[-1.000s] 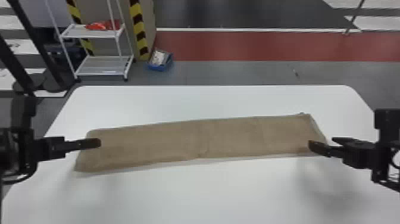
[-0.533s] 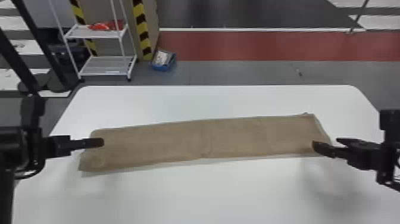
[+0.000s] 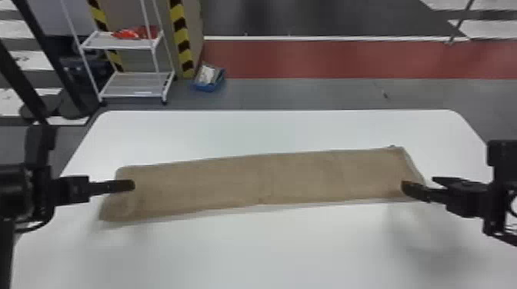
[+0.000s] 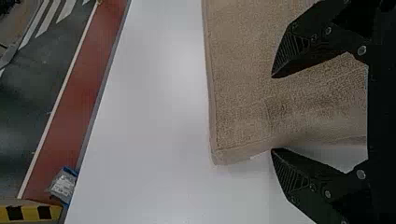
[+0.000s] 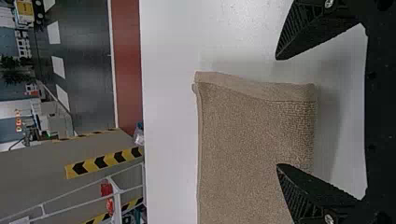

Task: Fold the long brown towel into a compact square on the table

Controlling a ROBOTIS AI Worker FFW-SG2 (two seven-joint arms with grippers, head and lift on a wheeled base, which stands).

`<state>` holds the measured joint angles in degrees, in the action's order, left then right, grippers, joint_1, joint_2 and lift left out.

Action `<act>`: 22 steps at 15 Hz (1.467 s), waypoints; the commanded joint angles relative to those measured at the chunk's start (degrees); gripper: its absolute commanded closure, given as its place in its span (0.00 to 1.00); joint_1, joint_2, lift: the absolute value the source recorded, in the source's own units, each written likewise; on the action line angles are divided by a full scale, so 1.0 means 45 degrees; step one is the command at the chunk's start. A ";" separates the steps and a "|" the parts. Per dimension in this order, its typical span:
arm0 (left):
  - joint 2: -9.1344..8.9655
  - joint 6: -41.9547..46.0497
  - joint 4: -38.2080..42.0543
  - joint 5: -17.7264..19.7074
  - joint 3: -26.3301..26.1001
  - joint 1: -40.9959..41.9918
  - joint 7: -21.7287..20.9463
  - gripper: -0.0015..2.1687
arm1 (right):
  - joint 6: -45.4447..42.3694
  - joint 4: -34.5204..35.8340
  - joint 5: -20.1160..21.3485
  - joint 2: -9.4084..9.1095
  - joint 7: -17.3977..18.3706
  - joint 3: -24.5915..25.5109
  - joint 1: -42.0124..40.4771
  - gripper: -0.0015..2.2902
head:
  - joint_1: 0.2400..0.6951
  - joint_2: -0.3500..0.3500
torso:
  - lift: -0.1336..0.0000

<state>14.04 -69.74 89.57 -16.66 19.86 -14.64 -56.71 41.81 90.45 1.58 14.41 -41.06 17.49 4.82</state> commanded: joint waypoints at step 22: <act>0.1861 -0.0704 0.0427 0.0421 0.0742 -0.0320 -0.2964 0.99 | 0.0231 0.0680 -0.0429 0.0000 -0.0114 0.0293 -0.0269 0.03 | 1.00 0.57 | 0.07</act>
<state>21.62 -72.43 91.37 -14.53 23.32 -14.69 -69.99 42.70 92.71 -0.34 14.44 -41.57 18.58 3.97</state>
